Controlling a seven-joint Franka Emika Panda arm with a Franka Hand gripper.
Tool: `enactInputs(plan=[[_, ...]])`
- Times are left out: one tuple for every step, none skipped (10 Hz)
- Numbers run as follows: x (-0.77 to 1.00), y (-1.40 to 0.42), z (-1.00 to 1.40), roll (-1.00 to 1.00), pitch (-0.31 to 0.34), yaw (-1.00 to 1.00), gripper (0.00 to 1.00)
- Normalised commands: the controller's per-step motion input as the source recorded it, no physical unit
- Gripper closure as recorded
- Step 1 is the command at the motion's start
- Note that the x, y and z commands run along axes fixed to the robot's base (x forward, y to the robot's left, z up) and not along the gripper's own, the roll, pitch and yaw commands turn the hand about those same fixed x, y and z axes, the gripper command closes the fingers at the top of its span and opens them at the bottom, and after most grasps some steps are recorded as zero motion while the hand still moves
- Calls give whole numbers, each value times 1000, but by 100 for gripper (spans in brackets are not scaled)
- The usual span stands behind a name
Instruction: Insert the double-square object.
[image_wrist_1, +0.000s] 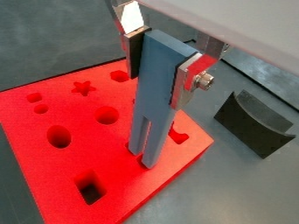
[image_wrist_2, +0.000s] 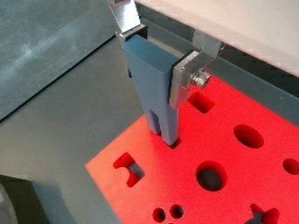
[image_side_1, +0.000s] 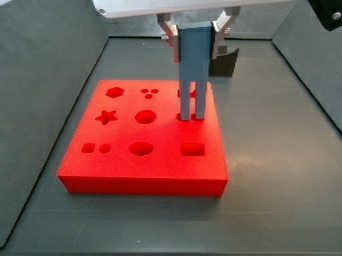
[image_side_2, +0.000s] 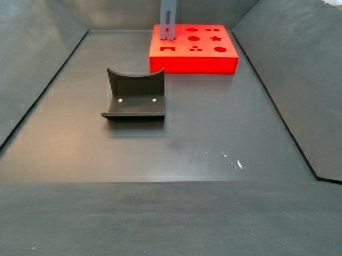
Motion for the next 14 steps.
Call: enactInputs(plan=[[-89, 0, 0, 11, 0, -51, 100], [0, -40, 0, 0, 0, -29, 100], [69, -80, -51, 19, 0, -211, 100], [34, -11, -74, 50, 0, -257, 100], [0, 0, 0, 43, 1, -211, 100], [0, 0, -37, 0, 0, 0, 100], [31, 0, -429, -13, 74, 0, 100], [120, 0, -643, 3, 211, 0, 100], [131, 0, -611, 10, 214, 0, 100], [97, 0, -483, 0, 156, 0, 100], [43, 0, -371, 0, 96, 0, 100], [40, 0, -369, 0, 87, 0, 100], [51, 0, -369, 0, 91, 0, 100], [37, 0, -360, 0, 87, 0, 100]])
